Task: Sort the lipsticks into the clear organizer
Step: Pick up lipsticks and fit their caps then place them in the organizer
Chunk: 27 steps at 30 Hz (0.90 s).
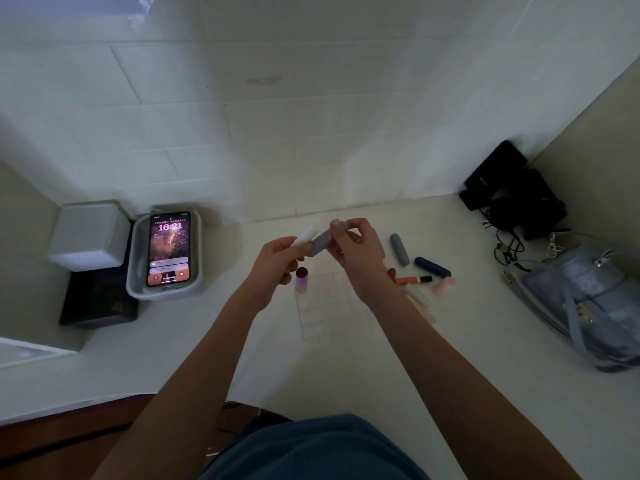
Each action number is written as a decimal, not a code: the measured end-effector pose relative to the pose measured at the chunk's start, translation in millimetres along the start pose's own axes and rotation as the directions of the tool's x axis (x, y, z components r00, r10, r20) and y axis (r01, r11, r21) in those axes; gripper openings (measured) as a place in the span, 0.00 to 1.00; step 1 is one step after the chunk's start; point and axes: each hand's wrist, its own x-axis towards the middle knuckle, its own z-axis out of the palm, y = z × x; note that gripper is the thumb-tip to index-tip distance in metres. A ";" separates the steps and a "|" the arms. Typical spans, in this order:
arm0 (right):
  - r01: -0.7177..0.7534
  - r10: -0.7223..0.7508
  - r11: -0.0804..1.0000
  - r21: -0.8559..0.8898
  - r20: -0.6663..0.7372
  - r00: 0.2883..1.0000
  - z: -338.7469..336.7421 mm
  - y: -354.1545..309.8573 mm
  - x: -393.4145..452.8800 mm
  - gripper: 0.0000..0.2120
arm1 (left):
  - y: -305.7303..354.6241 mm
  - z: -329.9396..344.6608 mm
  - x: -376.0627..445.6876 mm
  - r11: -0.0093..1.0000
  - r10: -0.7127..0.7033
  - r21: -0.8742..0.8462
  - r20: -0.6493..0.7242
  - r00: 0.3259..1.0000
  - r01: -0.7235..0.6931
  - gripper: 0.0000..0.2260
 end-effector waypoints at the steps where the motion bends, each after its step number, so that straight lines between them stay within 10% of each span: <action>1: -0.014 0.015 1.000 0.007 -0.013 1.000 0.2 1.2 1.3 0.15 | -0.3 0.2 -0.1 1.000 0.011 0.021 0.006 1.000 -0.011 0.05; 18: 0.211 -0.139 0.817 -0.537 0.171 0.975 -12.5 38.7 -12.9 0.10 | -27.1 -2.1 -2.9 0.980 -0.022 0.189 -0.183 0.983 0.057 0.06; 27: 0.156 -0.138 0.946 -0.283 0.085 0.987 -14.8 42.3 -12.9 0.09 | -25.3 -1.3 -5.0 0.979 -0.015 0.200 -0.141 0.990 0.044 0.08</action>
